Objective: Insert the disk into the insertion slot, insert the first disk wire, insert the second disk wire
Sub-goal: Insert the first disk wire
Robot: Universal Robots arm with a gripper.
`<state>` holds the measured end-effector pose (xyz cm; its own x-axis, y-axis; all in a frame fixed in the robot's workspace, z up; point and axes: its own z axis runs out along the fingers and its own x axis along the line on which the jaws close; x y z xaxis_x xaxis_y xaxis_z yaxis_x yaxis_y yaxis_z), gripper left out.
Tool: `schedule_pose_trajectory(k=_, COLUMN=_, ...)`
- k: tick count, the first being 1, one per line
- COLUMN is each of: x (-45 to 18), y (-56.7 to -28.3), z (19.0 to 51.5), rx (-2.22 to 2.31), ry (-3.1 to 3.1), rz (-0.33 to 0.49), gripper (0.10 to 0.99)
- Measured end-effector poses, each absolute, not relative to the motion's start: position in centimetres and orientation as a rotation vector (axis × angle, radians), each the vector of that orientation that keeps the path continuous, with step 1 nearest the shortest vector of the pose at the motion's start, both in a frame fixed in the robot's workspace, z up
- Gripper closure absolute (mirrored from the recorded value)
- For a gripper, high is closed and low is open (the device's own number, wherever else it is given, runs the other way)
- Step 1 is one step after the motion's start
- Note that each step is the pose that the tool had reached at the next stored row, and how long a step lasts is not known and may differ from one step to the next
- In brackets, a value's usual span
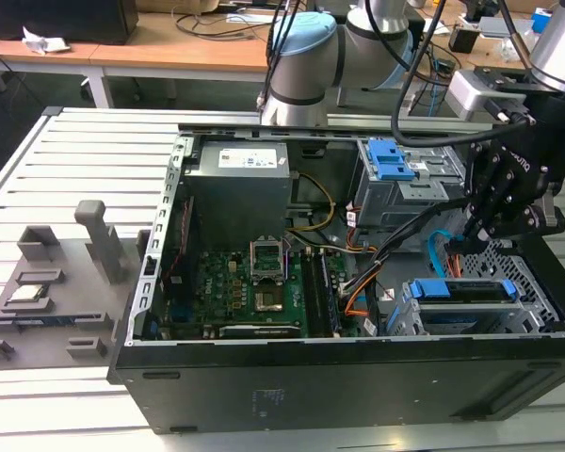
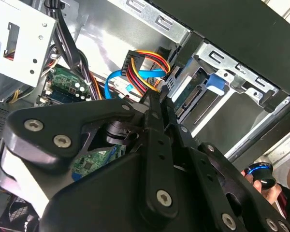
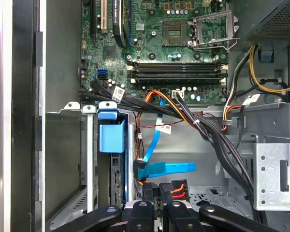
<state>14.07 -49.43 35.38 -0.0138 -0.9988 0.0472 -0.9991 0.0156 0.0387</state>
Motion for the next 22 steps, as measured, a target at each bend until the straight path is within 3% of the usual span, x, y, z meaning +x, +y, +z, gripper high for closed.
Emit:
schedule_pose_trajectory(k=11, x=14.2, y=-52.3, z=35.2, rx=2.150, ry=-2.206, rz=0.008, gripper=0.918)
schedule_pose_trajectory(k=22, x=14.7, y=-52.7, z=34.7, rx=2.118, ry=-2.237, rz=0.007, gripper=0.918)
